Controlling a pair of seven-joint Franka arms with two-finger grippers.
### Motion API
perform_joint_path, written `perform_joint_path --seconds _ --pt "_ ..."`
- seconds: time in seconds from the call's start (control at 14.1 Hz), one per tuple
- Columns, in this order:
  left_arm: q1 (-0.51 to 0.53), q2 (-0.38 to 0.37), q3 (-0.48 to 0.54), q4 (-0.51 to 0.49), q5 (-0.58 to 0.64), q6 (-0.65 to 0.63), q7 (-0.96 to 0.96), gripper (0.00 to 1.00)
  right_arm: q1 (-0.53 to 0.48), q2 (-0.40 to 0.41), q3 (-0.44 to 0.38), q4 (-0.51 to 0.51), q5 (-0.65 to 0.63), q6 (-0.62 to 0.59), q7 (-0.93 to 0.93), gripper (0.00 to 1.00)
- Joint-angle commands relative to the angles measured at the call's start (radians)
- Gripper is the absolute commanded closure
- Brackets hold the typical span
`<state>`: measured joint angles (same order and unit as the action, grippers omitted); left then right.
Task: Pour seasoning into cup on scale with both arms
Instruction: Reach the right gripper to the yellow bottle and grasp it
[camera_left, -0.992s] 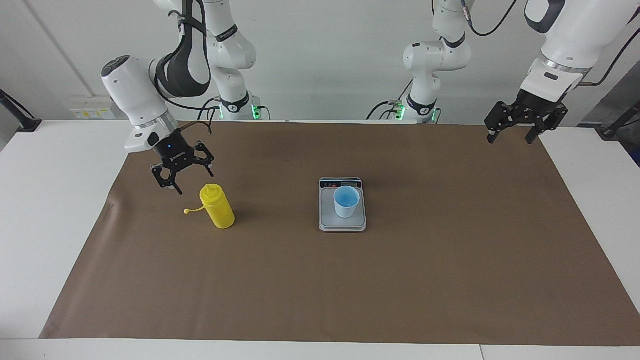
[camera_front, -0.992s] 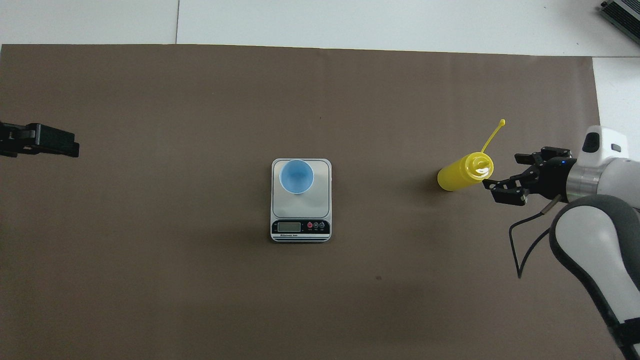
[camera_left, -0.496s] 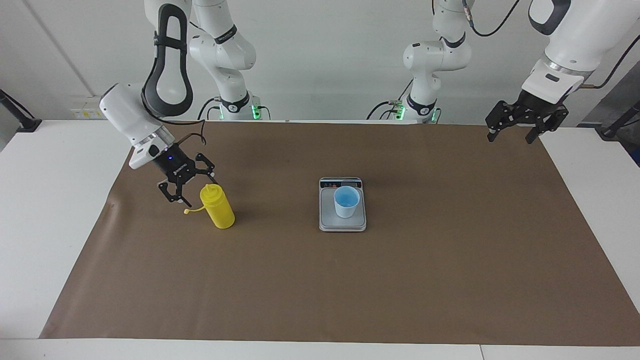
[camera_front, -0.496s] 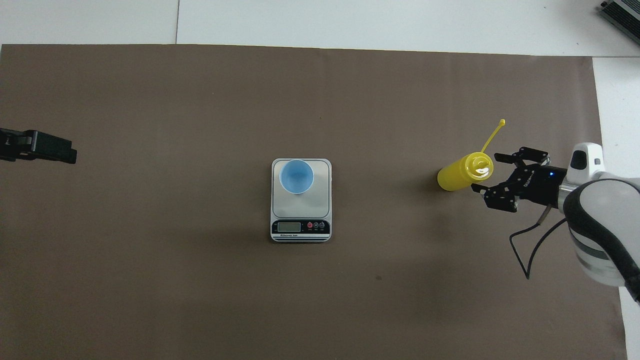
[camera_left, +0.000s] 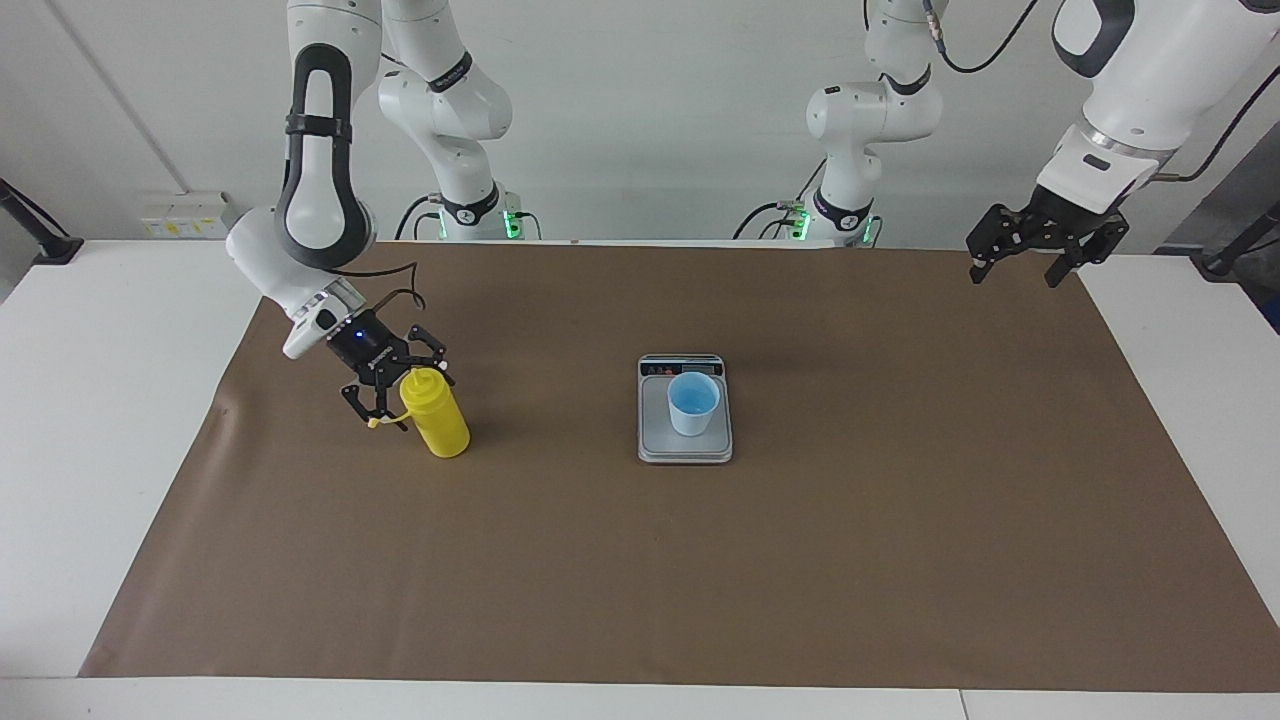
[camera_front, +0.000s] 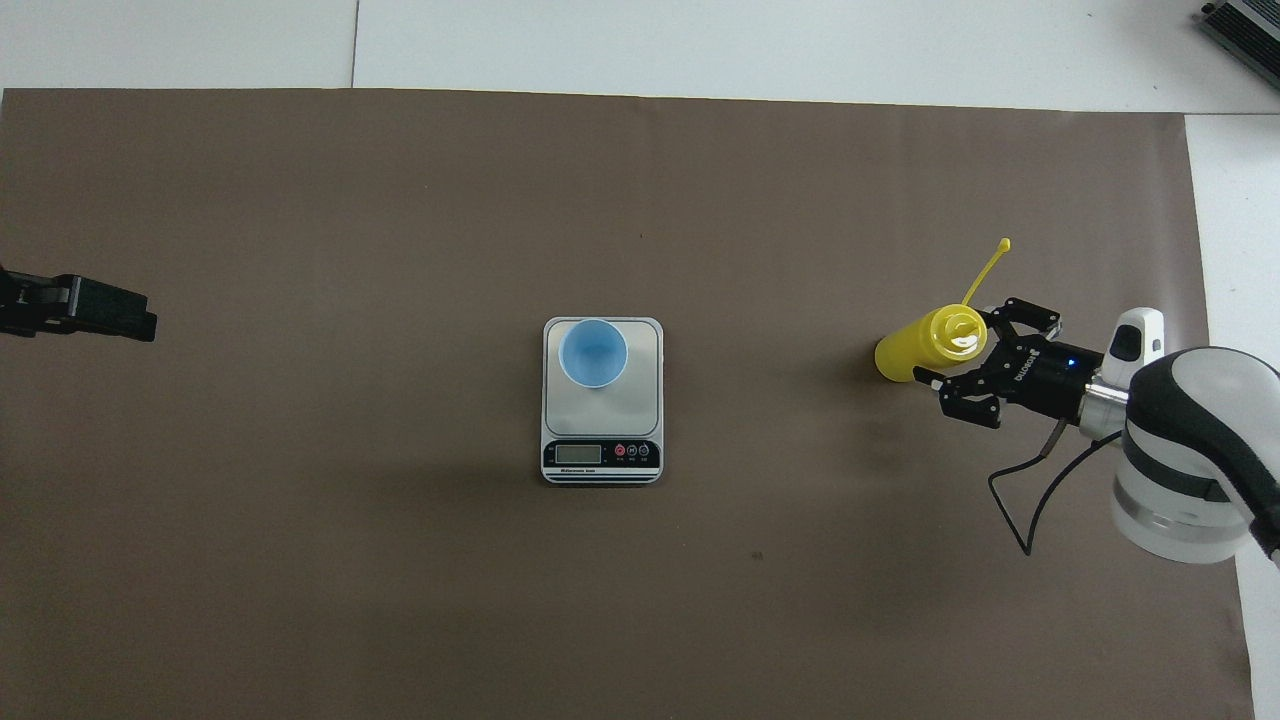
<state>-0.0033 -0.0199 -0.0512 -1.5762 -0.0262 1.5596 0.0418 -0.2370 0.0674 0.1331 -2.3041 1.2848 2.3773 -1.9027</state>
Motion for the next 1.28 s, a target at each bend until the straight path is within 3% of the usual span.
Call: perform_joint_path --seconds 0.0,0.35,0.43,0.5,0.64,0.71,0.85,1.21 --pt "0.014 -0.029 -0.002 -0.030 -0.011 -0.010 0.024 0.00 0.018 0.005 0.006 -0.008 0.103 0.019 -0.042 0.00" --pt "0.026 -0.038 -0.001 -0.045 -0.012 -0.007 0.043 0.00 0.015 0.037 0.006 -0.001 0.156 0.017 -0.164 0.00" --pt "0.028 -0.038 -0.001 -0.045 -0.012 -0.013 0.043 0.00 0.018 0.038 0.006 0.003 0.162 0.017 -0.164 0.11" --pt "0.028 -0.038 0.001 -0.045 -0.012 -0.012 0.043 0.00 0.021 0.042 0.006 0.003 0.177 0.017 -0.164 0.36" --pt "0.026 -0.038 0.001 -0.045 -0.012 -0.012 0.041 0.00 0.031 0.046 0.006 0.025 0.180 0.016 -0.164 0.77" --pt "0.026 -0.038 -0.001 -0.045 -0.012 -0.012 0.041 0.00 0.038 0.049 0.006 0.032 0.180 0.014 -0.164 0.89" --pt "0.026 -0.038 0.001 -0.045 -0.012 -0.012 0.041 0.00 0.039 0.051 0.006 0.049 0.180 0.011 -0.159 0.97" --pt "0.026 -0.038 0.001 -0.045 -0.012 -0.012 0.041 0.00 0.108 0.025 0.008 0.086 0.159 0.084 -0.150 1.00"
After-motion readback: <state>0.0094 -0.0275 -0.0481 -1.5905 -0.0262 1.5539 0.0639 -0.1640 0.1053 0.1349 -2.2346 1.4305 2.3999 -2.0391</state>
